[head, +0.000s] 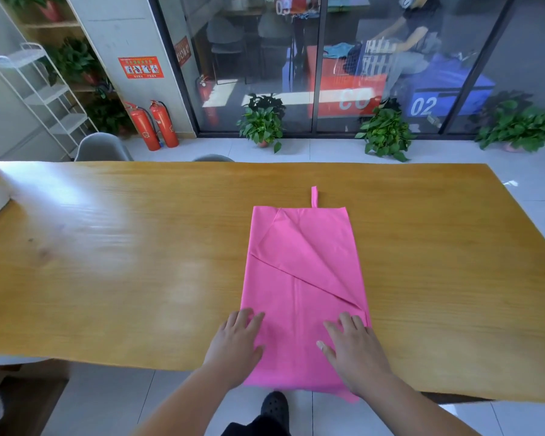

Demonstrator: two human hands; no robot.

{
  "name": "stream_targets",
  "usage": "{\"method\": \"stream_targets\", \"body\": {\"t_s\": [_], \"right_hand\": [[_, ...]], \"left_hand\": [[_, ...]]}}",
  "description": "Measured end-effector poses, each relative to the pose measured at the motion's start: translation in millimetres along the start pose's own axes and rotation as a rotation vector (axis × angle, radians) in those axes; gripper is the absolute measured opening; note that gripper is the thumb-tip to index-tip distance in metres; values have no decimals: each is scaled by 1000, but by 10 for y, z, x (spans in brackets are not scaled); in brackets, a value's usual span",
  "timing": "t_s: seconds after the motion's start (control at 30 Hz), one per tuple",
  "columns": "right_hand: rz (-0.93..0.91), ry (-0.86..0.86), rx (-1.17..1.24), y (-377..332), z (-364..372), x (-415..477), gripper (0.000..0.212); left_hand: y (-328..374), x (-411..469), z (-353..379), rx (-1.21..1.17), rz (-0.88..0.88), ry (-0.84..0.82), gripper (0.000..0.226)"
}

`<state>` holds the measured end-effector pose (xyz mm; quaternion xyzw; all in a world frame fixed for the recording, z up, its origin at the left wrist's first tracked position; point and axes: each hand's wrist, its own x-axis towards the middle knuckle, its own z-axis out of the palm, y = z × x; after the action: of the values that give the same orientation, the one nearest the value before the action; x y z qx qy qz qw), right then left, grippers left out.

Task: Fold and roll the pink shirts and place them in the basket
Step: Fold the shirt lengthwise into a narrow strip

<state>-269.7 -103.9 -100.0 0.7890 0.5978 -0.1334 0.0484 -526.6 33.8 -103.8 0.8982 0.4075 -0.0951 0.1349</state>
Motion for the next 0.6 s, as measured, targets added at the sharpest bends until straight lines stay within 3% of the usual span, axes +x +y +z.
{"method": "stream_targets", "body": {"t_s": [0.2,0.33,0.6], "right_hand": [[-61,-152,-33,-136,-308,636,73],[-121,-181,-54,-340,-471,1011,73],[-75,-181,-47,-424,-414,1300,73]], "left_hand": [[-278,480,-88,-32,-20,-18,85],[-437,742,-98,-28,11,-22,85],[-615,994,-21,-42,81,-6,81]]}}
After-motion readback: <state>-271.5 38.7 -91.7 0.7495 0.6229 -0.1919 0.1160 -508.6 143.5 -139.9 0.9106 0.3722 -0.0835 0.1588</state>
